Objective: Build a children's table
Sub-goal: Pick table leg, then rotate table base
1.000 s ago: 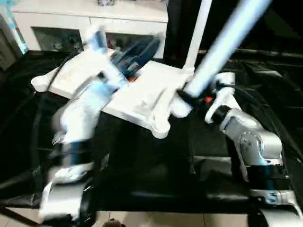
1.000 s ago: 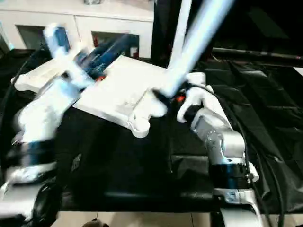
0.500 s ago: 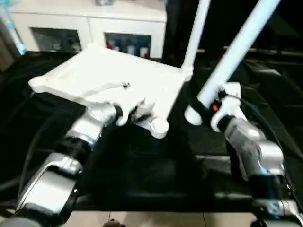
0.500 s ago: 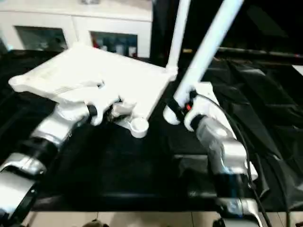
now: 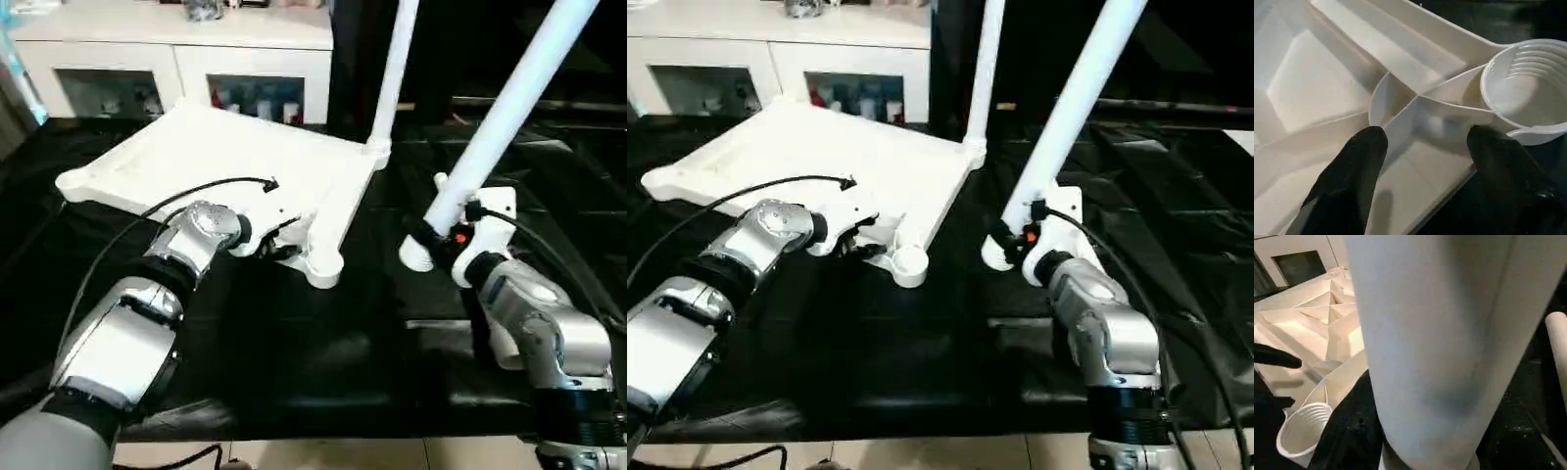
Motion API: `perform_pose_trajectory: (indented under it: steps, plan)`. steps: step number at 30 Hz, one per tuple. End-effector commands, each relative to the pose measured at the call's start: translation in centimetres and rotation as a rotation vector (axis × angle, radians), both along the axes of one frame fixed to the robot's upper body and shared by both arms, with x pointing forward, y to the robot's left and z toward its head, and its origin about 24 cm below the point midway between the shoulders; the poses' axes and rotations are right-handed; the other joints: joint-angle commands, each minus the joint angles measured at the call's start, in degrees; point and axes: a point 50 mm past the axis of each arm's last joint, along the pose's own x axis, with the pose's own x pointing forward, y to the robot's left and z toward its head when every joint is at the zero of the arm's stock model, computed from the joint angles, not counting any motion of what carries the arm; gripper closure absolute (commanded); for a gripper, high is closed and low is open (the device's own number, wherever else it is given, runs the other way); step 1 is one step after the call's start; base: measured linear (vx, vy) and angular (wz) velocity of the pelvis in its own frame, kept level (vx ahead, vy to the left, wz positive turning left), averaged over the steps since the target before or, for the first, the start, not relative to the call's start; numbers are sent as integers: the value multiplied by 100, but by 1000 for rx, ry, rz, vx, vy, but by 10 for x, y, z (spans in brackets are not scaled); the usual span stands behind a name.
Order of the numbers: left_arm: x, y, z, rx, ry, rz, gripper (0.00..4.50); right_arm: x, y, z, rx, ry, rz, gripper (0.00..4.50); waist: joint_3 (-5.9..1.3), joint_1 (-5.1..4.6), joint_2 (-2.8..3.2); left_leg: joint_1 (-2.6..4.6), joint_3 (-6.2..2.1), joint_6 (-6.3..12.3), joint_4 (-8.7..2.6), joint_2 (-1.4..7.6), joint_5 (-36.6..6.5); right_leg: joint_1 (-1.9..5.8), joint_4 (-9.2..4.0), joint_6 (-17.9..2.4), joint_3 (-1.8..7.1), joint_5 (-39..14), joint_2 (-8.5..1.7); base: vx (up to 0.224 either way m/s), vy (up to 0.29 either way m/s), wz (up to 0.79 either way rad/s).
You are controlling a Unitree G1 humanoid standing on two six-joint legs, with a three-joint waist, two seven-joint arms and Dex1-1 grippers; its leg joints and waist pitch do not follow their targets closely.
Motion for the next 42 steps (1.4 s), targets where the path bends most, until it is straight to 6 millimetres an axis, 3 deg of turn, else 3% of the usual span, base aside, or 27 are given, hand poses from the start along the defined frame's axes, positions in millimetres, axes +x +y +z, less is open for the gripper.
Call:
perform_pose_trajectory:
  steps: [1, 3, 5, 6, 12, 17, 20, 21, 23, 27, 28, 29, 30, 31, 32, 33, 34, 35, 36, 39, 40, 42]
  plan:
    - [-11, 6, -22, 68, 141, -27, 127, 2, -1, 12, -7, -39, 1, 257, -410, 30, 4, 78, -72, 8, -379, 152, -1424, 305, -544, -801, 282, -1933, -417, 0, 0, 0]
    - [-15, 6, -22, 61, 205, -67, 127, 3, -1, 13, -13, -44, 8, 257, -411, 34, -31, 70, -64, 37, -380, 154, -1376, 313, -534, -876, 287, -1797, -422, 0, 0, 0]
    - [-17, 4, -21, 29, 264, -103, 127, 4, -2, 14, -20, -47, 12, 257, -415, 53, -7, 67, -60, 52, -375, 160, -1291, 316, -511, -938, 297, -1691, -435, 0, 0, 0]
    - [-20, 0, -19, -32, 331, -145, 127, 6, -3, 14, -30, -50, 22, 257, -412, 64, -34, 67, -55, 74, -377, 156, -1253, 326, -506, -975, 294, -1680, -447, 0, 0, 0]
    - [-30, -19, -8, -192, 470, -313, 127, 11, -8, 16, -54, -60, 35, 257, -412, 119, -26, 71, -39, 109, -374, 187, -1220, 324, -478, -1188, 308, -1509, -483, 0, 0, 0]
    - [-24, -24, 5, -229, 333, -334, 127, 13, -10, 19, -63, -69, 45, 257, -421, 182, -4, 75, -52, 103, -378, 199, -1270, 319, -472, -1160, 296, -1469, -469, 0, 0, 0]
    - [-22, -15, 12, -180, 304, -370, 92, 13, -10, 19, -73, -75, 70, 257, -406, 173, 5, 80, -57, 47, -395, 192, -1377, 321, -505, -1008, 294, -1695, -472, 0, 0, 0]
    - [-23, -9, 14, -124, 304, -391, 92, 12, -10, 19, -78, -79, 84, 257, -405, 175, 59, 77, -66, 23, -395, 191, -1402, 322, -498, -996, 296, -1733, -477, 0, 0, 0]
    - [-24, -3, 12, -45, 294, -405, 87, 11, -10, 19, -79, -83, 95, 257, -404, 156, 37, 83, -78, -16, -413, 206, -1467, 316, -500, -944, 297, -1771, -463, 0, 0, 0]
    - [-27, 3, 6, 59, 307, -435, 87, 9, -9, 19, -78, -88, 107, 257, -411, 139, 101, 88, -66, -53, -402, 195, -1483, 313, -508, -995, 307, -1656, -459, 0, 0, 0]
    - [-27, 3, 4, 61, 303, -437, 87, 8, -9, 19, -77, -89, 109, 257, -411, 142, 86, 76, -69, -46, -402, 193, -1437, 327, -481, -1052, 303, -1565, -454, 0, 0, 0]
    - [-26, 0, 2, 64, 272, -433, 84, 8, -9, 19, -76, -90, 109, 257, -411, 155, 167, 83, -71, -48, -392, 193, -1446, 318, -473, -1095, 303, -1507, -455, 0, 0, 0]
    - [-25, -3, 0, 71, 228, -432, 82, 8, -9, 18, -72, -91, 107, 257, -413, 145, 122, 85, -63, -38, -389, 192, -1496, 320, -487, -1103, 299, -1470, -438, 0, 0, 0]
    - [-25, -3, 0, 72, 222, -432, 82, 8, -9, 18, -72, -92, 107, 257, -425, 153, 115, 85, -66, -30, -389, 189, -1469, 333, -480, -1107, 297, -1442, -442, 0, 0, 0]
    - [-25, -5, 0, 65, 193, -443, 82, 8, -9, 18, -70, -92, 106, 257, -426, 161, 152, 83, -72, -33, -386, 192, -1445, 335, -466, -1115, 297, -1420, -449, 0, 0, 0]
    - [-24, -8, 0, 44, 182, -441, 82, 8, -9, 18, -70, -92, 106, 257, -420, 157, 134, 69, -67, -18, -385, 187, -1444, 338, -484, -1102, 294, -1444, -447, 0, 0, 0]
    - [-22, -19, 1, -42, 125, -418, 82, 6, -8, 17, -72, -94, 107, 257, -421, 152, 173, 68, -68, -23, -381, 185, -1464, 335, -486, -1110, 290, -1453, -442, 0, 0, 0]
    - [-22, -19, 1, -42, 125, -418, 82, 6, -8, 17, -72, -94, 107, 257, -417, 148, 158, 67, -58, -8, -372, 175, -1483, 332, -496, -1116, 285, -1447, -429, 0, 0, 0]
    - [-22, -23, 1, -54, 112, -414, 100, 5, -8, 17, -72, -94, 109, 257, -424, 156, 137, 68, -66, 15, -374, 174, -1480, 348, -497, -1118, 283, -1486, -441, 0, 0, 0]
    - [-23, -22, -4, -13, 116, -427, 110, 4, -7, 16, -82, -94, 118, 257, -421, 148, 166, 58, -68, 46, -376, 164, -1464, 342, -516, -1037, 276, -1610, -429, 0, 0, 0]
    - [-24, -21, -5, 0, 118, -429, 133, 4, -6, 16, -84, -94, 119, 257, -420, 137, 148, 43, -69, 59, -375, 153, -1424, 356, -517, -984, 275, -1638, -425, 0, 0, 0]
    - [-24, -17, -10, 54, 125, -434, 143, 3, -7, 16, -87, -96, 119, 257, -414, 122, 179, 50, -65, 79, -371, 149, -1425, 340, -546, -929, 276, -1757, -424, 0, 0, 0]
